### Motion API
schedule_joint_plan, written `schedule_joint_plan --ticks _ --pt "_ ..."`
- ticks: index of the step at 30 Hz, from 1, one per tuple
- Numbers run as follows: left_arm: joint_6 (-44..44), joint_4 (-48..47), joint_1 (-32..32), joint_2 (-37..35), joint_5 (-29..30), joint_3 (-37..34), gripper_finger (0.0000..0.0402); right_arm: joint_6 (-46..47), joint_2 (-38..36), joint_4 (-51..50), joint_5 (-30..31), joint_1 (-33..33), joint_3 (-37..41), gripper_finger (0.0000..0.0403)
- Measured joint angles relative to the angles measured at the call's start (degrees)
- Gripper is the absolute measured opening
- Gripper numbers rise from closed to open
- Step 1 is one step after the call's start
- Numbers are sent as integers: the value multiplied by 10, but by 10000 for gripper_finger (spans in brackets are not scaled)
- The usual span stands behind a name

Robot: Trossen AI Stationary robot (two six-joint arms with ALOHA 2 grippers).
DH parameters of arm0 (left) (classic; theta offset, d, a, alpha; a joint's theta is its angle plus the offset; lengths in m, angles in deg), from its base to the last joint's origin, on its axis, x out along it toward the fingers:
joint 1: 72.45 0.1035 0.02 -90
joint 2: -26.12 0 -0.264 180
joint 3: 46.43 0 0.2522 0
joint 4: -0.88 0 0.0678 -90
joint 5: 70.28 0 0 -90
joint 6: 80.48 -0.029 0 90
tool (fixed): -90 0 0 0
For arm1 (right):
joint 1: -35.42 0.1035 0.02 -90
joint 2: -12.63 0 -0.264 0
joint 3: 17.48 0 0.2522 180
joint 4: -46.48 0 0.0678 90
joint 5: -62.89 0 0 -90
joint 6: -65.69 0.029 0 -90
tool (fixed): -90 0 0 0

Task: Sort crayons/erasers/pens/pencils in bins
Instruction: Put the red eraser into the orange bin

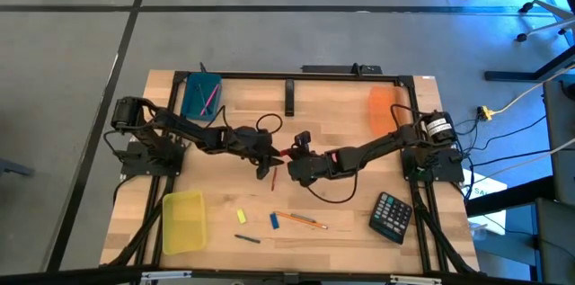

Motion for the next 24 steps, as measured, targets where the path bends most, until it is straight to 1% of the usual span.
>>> schedule_joint_plan --ticks 3,6,9,12,16,20,22,24 --pt "0 0 2 0 36 0 161 -6 0 -2 0 -1 0 71" --pt "-3 0 12 0 62 0 168 -21 0 1 -1 0 0 71" --pt "-22 0 19 0 56 0 166 -27 0 10 -3 0 0 71" --pt "-36 0 21 0 38 0 154 -31 0 18 -2 0 0 71" --pt "-67 -2 17 0 7 0 116 -44 0 25 -3 0 0 71" --pt "-108 -4 9 0 12 0 57 -63 0 30 -8 0 0 72" --pt "-121 -7 8 0 15 0 25 -66 -1 29 -25 0 0 74" --pt "-122 -10 8 0 15 0 10 -62 -1 28 -39 -1 0 82"
